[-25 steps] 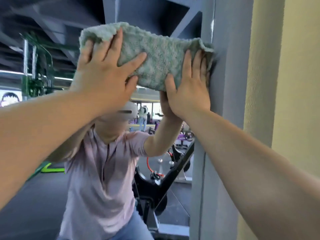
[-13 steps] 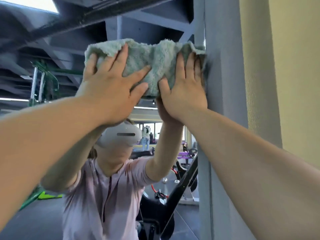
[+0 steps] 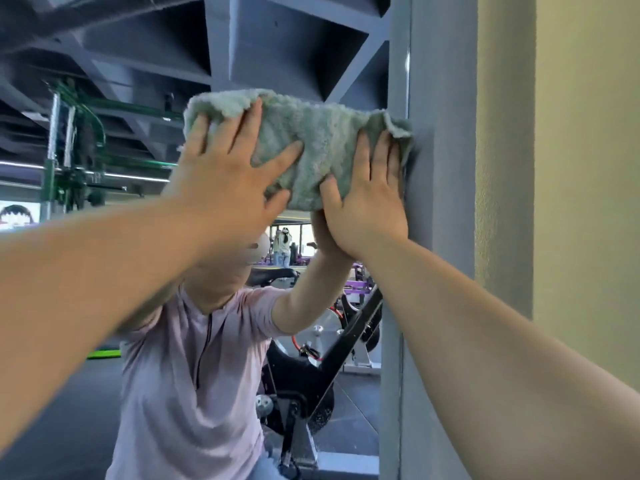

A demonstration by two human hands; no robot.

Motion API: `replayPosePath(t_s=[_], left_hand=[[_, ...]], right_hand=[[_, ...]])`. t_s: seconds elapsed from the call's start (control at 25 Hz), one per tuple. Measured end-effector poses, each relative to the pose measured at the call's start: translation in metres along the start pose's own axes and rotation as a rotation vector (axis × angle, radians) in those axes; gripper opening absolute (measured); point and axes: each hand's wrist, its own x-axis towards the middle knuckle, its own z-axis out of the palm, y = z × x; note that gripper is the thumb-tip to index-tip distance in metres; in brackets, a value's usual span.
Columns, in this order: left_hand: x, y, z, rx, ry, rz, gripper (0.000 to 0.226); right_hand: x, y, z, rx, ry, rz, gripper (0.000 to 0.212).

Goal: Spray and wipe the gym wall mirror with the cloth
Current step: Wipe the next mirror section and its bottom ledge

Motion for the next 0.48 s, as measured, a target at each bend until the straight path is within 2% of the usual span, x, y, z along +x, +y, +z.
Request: replayPosePath(t_s=[0.12, 0.24, 0.36, 0.4, 0.48], left_hand=[[-0.044, 0.023, 0.027, -0.004, 0.131, 0.019, 0.061], [-0.091, 0.037, 0.046, -0.007, 0.135, 0.075, 0.062], [-0.085, 0.034, 0.040, 0.055, 0.093, 0.147, 0.063], [-0.078, 0.029, 0.035, 0.068, 0.073, 0.137, 0.064], [-0.073, 0.023, 0.031, -0.014, 0.059, 0.001, 0.066]], right_hand=[[-0.051, 0.014, 0.011, -0.034, -0.026, -0.004, 0.075], [-0.098, 0.028, 0.015, -0.151, -0.164, 0.016, 0.077], [-0.072, 0.018, 0.010, -0.147, -0.151, 0.028, 0.080], [-0.063, 0.012, 0.009, -0.124, -0.129, 0.038, 0.079], [-0.061, 0.012, 0.015, -0.091, -0.083, 0.046, 0.077]])
